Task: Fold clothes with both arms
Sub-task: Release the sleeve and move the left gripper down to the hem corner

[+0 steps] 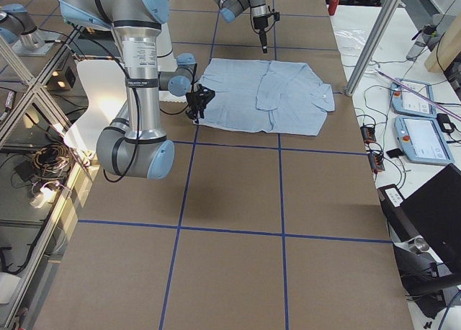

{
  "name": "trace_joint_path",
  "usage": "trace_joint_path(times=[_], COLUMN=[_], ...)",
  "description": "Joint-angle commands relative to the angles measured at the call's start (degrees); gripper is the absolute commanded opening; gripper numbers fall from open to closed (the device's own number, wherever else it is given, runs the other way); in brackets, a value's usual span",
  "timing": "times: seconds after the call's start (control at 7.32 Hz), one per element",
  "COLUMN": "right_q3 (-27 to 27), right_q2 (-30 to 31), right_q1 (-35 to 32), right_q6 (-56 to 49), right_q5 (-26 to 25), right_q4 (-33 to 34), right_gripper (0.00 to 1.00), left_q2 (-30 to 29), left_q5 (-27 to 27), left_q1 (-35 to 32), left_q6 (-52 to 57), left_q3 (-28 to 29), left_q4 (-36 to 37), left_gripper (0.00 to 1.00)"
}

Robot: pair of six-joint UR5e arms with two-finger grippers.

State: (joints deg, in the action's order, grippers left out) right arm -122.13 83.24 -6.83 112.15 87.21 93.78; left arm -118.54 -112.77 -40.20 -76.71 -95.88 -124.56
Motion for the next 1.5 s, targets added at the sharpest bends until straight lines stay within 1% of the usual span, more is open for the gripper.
trace_joint_path(times=[0.0, 0.14, 0.41, 0.68, 0.82, 0.96, 1.09, 1.23, 1.37], right_q3=[-0.9, -0.6, -0.6, -0.8, -1.0, -1.5, -2.0, -2.0, -2.0], right_q2=[0.0, 0.1, 0.2, 0.2, 0.2, 0.8, 1.0, 1.3, 1.3], right_q1=[0.4, 0.8, 0.7, 0.4, 0.2, -0.5, -0.6, -0.6, -0.6], right_q6=[0.0, 0.0, 0.1, 0.0, 0.1, -0.1, -0.1, -0.2, -0.2], right_q5=[0.0, 0.0, -0.1, 0.0, 0.0, 0.4, 0.6, 0.6, 0.7], right_q4=[2.0, 2.0, 2.0, 2.0, 2.0, 2.0, 2.1, 2.1, 2.1], right_gripper=[0.18, 0.17, 0.00, 0.00, 0.00, 0.00, 0.00, 0.00, 0.00], left_q2=[0.1, 0.1, 0.1, 0.2, 2.3, 6.2, 9.3, 10.8, 10.9], left_q5=[0.1, 0.1, 0.1, 0.4, 2.4, 4.7, 8.8, 11.4, 15.6], left_q1=[0.0, 0.0, 0.0, 0.0, 0.5, 3.6, 7.0, 10.9, 16.4], left_q6=[0.0, -0.1, -0.2, -0.5, -4.4, -5.6, -6.3, -9.0, -11.9], left_q3=[0.3, 0.6, 0.6, 0.5, -0.6, -3.8, -7.4, -13.1, -18.2], left_q4=[-0.2, -0.4, -0.4, -0.1, 0.0, 0.2, 1.7, 9.9, 18.6], left_gripper=[0.65, 0.65, 0.65, 0.66, 0.65, 0.65, 0.65, 0.65, 0.65])
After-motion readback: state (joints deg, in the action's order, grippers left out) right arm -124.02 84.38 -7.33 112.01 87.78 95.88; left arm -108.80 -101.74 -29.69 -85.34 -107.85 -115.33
